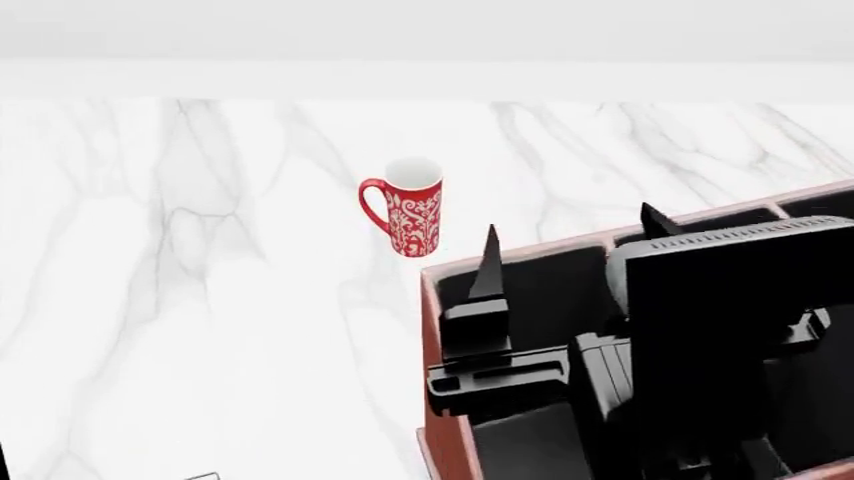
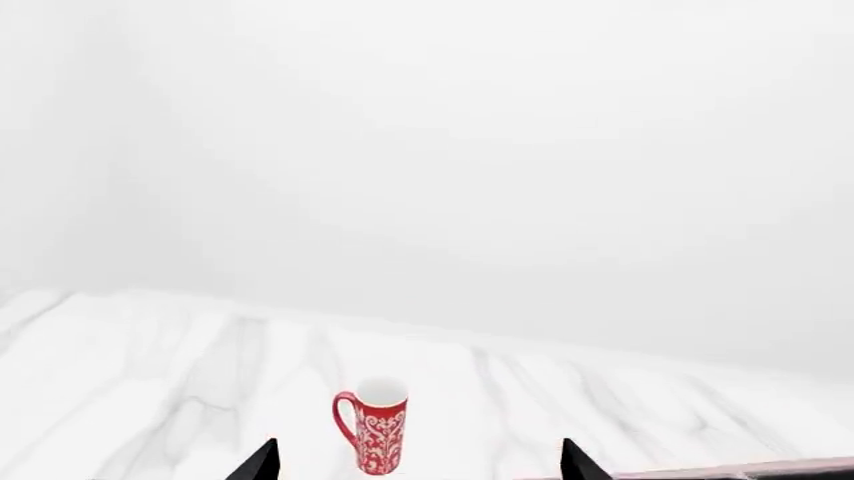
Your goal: Pick up the book and place it in the left compartment of the caddy.
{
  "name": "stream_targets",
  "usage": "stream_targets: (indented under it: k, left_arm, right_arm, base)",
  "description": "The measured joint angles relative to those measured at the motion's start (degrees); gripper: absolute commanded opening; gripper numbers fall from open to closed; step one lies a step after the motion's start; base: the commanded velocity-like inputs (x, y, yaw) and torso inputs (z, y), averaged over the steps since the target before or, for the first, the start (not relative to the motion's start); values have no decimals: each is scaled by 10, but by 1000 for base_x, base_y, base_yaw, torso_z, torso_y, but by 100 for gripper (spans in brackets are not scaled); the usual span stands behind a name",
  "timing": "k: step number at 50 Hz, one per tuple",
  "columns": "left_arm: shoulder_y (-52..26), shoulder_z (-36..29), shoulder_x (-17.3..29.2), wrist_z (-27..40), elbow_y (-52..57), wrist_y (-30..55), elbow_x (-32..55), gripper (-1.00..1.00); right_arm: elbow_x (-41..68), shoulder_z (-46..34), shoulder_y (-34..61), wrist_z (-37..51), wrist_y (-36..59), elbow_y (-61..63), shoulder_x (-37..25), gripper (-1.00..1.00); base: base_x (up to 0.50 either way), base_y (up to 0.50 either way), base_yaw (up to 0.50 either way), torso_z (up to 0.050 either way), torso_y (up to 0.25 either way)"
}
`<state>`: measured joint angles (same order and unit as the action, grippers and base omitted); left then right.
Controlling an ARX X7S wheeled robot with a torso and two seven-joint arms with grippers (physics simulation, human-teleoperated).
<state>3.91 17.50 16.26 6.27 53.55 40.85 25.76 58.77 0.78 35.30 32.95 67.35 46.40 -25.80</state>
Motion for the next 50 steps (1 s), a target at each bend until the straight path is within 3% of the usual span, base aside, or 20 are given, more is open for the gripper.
stream_targets:
  k: [17,50]
  left_arm:
    - [-7,36,8,7,-2,6,29,100]
    - [-8,64,21,16,-7,4,59,100]
  right_arm:
    - [19,-55,109,-37,28,-65,-17,100]
    - [-21,-195,277,-207,10,-195,-18,100]
  base:
    - [0,0,0,0,0]
    - [0,0,0,0,0]
